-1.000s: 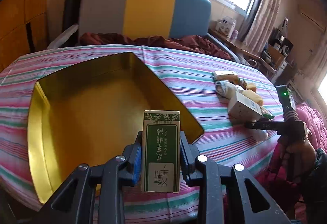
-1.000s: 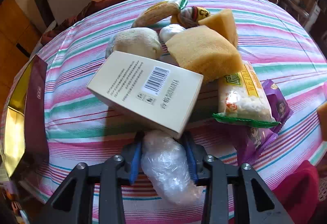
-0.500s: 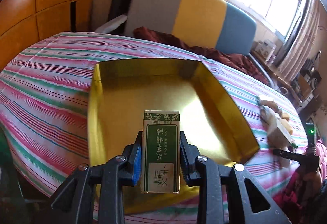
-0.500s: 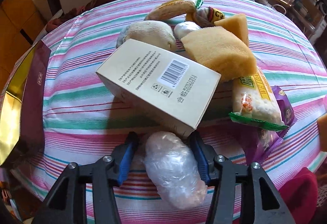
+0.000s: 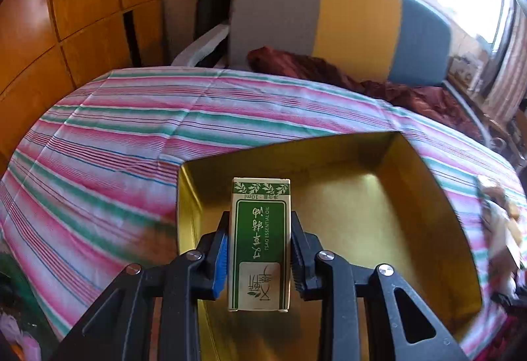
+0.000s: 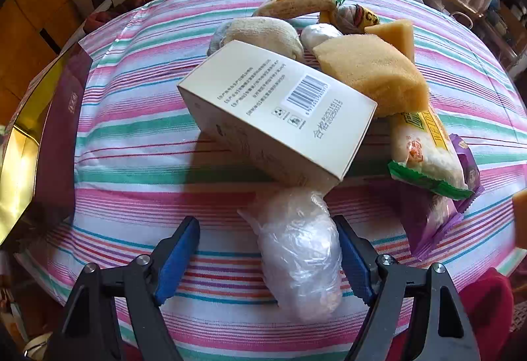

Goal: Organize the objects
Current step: 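Carry the green box into the gold tray with the left tool while the right tool grasps the plastic-wrapped bundle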

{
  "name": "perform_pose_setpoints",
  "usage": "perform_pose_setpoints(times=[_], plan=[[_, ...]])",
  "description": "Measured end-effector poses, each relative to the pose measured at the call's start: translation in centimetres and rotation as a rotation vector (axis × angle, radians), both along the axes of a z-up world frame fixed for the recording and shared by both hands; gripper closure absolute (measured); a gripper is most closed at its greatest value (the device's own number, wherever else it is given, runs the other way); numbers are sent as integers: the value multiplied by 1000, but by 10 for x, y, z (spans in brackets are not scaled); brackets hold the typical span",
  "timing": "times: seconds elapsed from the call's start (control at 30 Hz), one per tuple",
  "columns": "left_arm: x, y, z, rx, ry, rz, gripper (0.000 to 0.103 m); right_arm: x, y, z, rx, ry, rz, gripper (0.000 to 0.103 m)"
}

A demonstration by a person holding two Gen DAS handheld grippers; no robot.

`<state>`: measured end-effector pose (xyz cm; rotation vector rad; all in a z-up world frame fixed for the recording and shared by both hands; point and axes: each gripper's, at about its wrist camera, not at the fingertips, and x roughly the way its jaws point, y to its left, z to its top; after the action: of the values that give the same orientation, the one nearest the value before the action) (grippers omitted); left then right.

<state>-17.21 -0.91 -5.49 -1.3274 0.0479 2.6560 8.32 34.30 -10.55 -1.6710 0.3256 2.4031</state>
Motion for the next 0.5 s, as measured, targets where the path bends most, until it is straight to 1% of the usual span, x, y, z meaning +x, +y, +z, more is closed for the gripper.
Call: perform_pose_setpoints(times=[0.03, 0.1, 0.13, 0.17, 0.23, 0.3, 0.4, 0.5], plan=[[-8, 0, -4, -6, -10, 8, 72, 1, -1, 0, 2, -3, 0, 24], [-22, -3, -13, -19, -34, 40, 72, 5, 1, 1, 6, -4, -3, 31], [-27, -3, -17, -21, -46, 45, 72, 7, 2, 2, 9, -5, -7, 38], [-31, -3, -21, -25, -56, 50, 72, 9, 4, 3, 14, -5, -10, 41], [-36, -2, -25, -48, -57, 58, 72, 12, 8, 5, 21, -4, -18, 56], [-42, -2, -31, -62, -60, 63, 71, 14, 10, 6, 24, -1, -21, 65], [-44, -2, -35, -65, -81, 76, 66, 13, 8, 6, 32, 2, -15, 66], [-39, -2, -32, -58, -70, 68, 66, 10, 9, 5, 25, 10, -18, 66]])
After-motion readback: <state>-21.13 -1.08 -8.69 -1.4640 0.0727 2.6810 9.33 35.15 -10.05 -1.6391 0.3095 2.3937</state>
